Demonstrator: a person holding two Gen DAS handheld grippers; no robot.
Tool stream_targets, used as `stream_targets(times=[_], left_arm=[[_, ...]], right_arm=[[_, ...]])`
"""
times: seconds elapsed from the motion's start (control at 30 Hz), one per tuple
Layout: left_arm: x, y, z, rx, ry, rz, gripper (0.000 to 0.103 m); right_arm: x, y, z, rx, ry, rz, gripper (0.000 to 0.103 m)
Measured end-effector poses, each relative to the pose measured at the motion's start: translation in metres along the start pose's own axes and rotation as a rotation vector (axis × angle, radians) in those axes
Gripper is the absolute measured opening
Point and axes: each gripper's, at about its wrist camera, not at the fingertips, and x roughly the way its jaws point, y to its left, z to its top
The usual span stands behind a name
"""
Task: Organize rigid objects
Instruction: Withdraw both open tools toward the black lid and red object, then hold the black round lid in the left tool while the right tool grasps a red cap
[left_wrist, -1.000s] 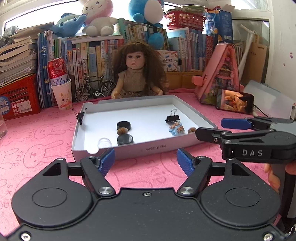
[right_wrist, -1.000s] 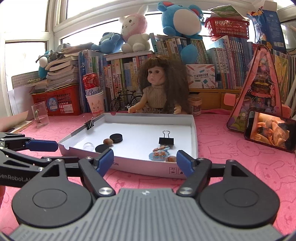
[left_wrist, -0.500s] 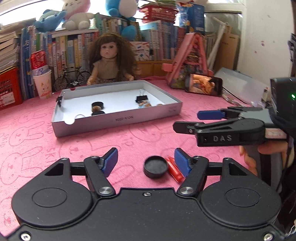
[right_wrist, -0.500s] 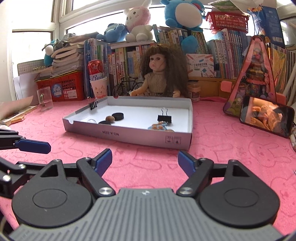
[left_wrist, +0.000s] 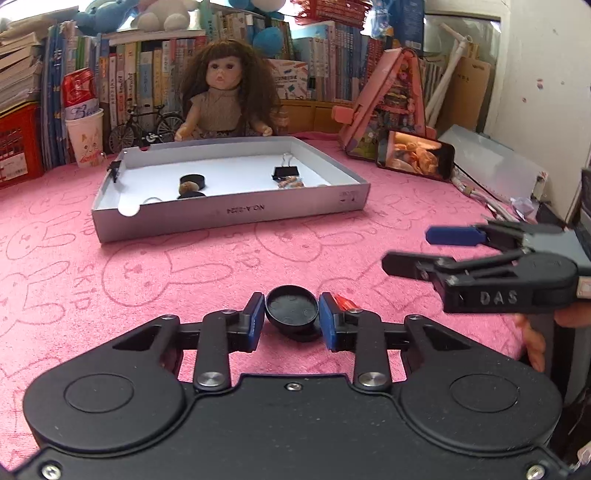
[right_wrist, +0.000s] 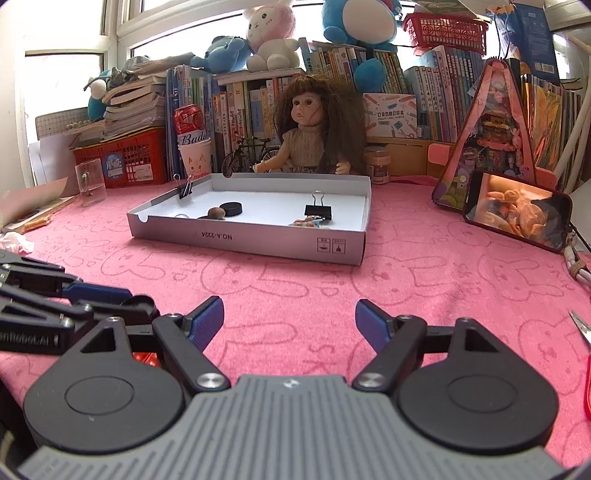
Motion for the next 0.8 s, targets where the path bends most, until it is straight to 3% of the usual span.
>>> stream_targets(times=[0.33, 0.53, 0.8], left_arm=[[-0.006, 0.02, 0.007, -0.048, -0.027, 0.076, 0.03], [-0.006, 0.022, 0.004, -0.052, -0.02, 0.09, 0.03], [-0.006, 0.024, 0.001, -0.058, -0.015, 0.106, 0.03]], right_arm=[[-0.013, 0.016, -0.008, -0.075, 0.047, 0.127, 0.086], [-0.01, 0.04, -0.009, -0.223, 0.071, 0.131, 0.067], [-0.008, 0.047, -0.007, -0.239, 0.075, 0.193, 0.066]])
